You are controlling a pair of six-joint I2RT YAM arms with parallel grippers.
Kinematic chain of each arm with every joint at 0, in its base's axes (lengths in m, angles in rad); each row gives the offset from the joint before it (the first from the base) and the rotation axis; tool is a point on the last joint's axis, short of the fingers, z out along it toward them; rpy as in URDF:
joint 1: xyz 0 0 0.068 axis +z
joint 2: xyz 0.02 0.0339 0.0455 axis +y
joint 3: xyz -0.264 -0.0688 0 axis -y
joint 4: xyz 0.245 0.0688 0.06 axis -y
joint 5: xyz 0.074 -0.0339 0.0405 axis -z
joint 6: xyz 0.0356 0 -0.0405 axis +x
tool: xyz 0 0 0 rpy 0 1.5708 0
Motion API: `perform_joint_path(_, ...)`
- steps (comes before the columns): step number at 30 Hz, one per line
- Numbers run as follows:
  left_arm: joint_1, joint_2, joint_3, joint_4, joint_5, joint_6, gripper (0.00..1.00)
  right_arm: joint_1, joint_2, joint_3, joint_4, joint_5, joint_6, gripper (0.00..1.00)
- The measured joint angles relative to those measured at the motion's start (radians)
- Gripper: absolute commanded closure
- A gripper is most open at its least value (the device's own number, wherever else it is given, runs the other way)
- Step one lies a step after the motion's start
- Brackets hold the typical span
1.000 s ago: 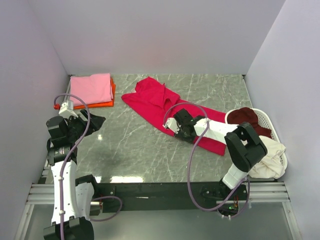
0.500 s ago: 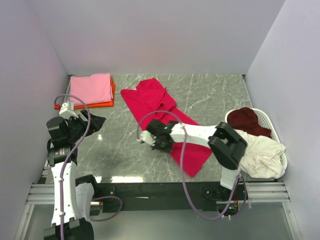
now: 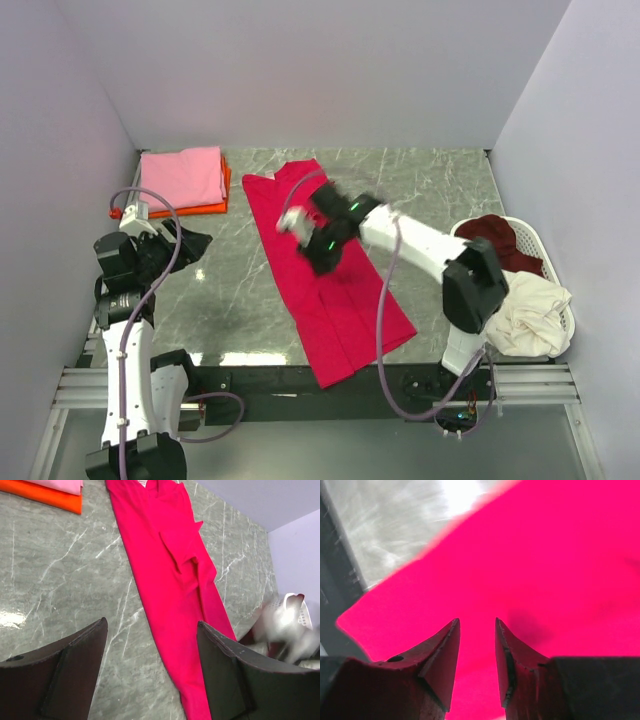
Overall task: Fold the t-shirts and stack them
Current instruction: Fold the tshirt
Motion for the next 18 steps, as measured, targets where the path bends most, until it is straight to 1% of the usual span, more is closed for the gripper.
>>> perform_joint_path(4, 0.0, 0.011, -0.006, 0.003, 0.008, 0.0, 0.23, -0.27, -0.005, 0.123, 0.038, -0.069, 0.055, 0.59)
perform_joint_path(6, -0.001, 0.018, -0.007, 0.003, 0.015, 0.0, 0.23, -0.393, 0.055, 0.233, 0.077, -0.112, 0.156, 0.57)
perform_joint_path(9, -0.002, 0.034, -0.007, 0.006, 0.023, 0.0, 0.23, -0.513, 0.186, 0.388, 0.167, -0.156, 0.325, 0.57)
perform_joint_path(12, -0.003, 0.056, -0.008, 0.012, 0.034, -0.003, 0.23, -0.584, 0.339, 0.514, 0.253, -0.188, 0.504, 0.55)
perform_joint_path(14, -0.005, 0.089, -0.01, 0.036, 0.051, -0.018, 0.25, -0.603, 0.419, 0.56, 0.294, -0.201, 0.592, 0.55)
perform_joint_path(18, -0.023, 0.235, -0.005, 0.102, 0.075, -0.073, 0.31, -0.613, 0.593, 0.69, 0.329, -0.225, 0.74, 0.55)
